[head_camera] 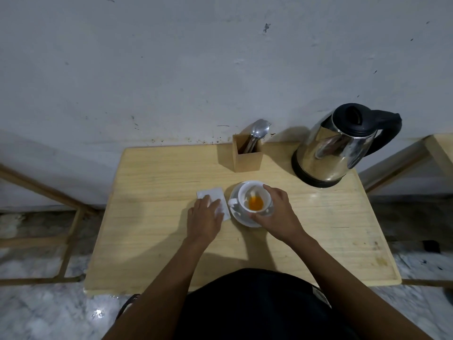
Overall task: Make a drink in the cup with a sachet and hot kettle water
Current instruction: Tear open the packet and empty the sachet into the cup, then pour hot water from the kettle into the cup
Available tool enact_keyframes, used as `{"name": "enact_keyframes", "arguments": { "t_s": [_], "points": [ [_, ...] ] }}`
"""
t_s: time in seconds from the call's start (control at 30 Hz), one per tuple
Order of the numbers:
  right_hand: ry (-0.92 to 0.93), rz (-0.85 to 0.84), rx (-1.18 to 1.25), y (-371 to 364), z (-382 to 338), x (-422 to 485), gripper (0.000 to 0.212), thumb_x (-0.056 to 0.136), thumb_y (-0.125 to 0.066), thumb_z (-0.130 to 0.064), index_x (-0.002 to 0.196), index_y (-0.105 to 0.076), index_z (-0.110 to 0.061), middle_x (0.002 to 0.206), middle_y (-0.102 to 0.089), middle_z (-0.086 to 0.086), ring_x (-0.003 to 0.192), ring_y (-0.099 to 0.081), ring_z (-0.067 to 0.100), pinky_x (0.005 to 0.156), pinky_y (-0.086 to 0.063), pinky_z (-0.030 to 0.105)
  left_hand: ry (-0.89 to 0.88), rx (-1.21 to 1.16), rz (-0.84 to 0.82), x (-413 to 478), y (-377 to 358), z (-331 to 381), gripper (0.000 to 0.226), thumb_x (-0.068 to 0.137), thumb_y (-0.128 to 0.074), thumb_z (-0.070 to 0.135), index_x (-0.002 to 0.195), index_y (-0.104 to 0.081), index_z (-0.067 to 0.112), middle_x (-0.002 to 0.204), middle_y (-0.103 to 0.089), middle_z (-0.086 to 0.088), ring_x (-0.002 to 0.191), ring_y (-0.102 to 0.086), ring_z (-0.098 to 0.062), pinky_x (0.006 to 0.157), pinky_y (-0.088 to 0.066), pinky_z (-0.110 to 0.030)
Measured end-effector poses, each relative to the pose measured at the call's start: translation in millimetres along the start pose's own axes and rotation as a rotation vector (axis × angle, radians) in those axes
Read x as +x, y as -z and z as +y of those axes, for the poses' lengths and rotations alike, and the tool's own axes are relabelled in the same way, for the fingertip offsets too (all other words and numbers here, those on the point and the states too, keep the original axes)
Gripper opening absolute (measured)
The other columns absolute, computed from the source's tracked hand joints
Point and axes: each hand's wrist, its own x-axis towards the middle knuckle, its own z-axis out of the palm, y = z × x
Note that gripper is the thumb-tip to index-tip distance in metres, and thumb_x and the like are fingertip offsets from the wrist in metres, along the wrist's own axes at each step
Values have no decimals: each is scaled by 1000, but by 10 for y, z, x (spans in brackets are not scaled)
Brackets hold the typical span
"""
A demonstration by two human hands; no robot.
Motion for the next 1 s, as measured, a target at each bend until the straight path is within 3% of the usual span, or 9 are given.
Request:
{"name": "enact_keyframes", "arguments": {
  "t_s": [0.2, 0.37, 0.5, 0.6, 0.7, 0.8, 1.0],
  "points": [
    [-31, 22, -17, 1, 4, 11, 79, 77, -78, -34, 143, -37, -26, 142, -34, -3, 120, -48, 13, 91, -48, 31, -108, 143, 26, -17, -41, -118, 33, 93, -42, 36, 124, -53, 28, 132, -48, -2, 117, -48, -26, 89, -40, -39],
    [-25, 5, 4, 27, -15, 14, 74, 79, -77, -32, 142, -39, -25, 140, -33, -3, 108, -45, 7, 88, -45, 28, -136, 112, 27, -15, -37, -189, 34, 91, -46, 34, 124, -55, 27, 134, -49, -3, 121, -49, -27, 93, -39, -43],
    [9, 49, 65, 160, 48, 4, 64, 81, -75, -38, 137, -48, -24, 131, -46, -9, 115, -48, 7, 90, -41, 26, -93, -160, 90, -33, 102, 3, 39, 94, -43, 39, 127, -56, 22, 139, -52, -2, 127, -48, -24, 102, -36, -40],
    [-2, 147, 110, 342, 117, -43, 43, 84, -73, -34, 124, -61, -23, 119, -60, -12, 106, -58, 6, 83, -44, 21, -153, -376, 178, -120, 222, 281, 33, 95, -46, 38, 115, -64, 19, 118, -66, 3, 104, -61, -16, 84, -44, -24],
    [-26, 242, 143, 594, 179, -90, 22, 85, -74, -25, 106, -70, -22, 101, -70, -10, 89, -65, 0, 72, -45, 19, -78, -491, 154, -145, 220, 515, 30, 92, -50, 40, 111, -65, 21, 99, -63, 12, 80, -60, -9, 72, -44, -21],
    [-55, 324, 161, 882, 239, -137, 11, 85, -74, -21, 96, -74, -18, 86, -72, -11, 79, -64, -5, 69, -47, 14, 5, -556, 153, -90, 143, 654, 26, 91, -55, 34, 101, -68, 14, 88, -66, 1, 81, -62, -15, 72, -42, -22],
    [-26, 363, 144, 1327, 325, -150, 4, 86, -72, -26, 88, -74, -25, 81, -71, -14, 78, -64, -7, 67, -46, 4, 199, -645, 227, 19, 100, 825, 22, 90, -57, 21, 86, -70, 4, 80, -66, -6, 76, -58, -16, 71, -38, -25]
  ]
}}
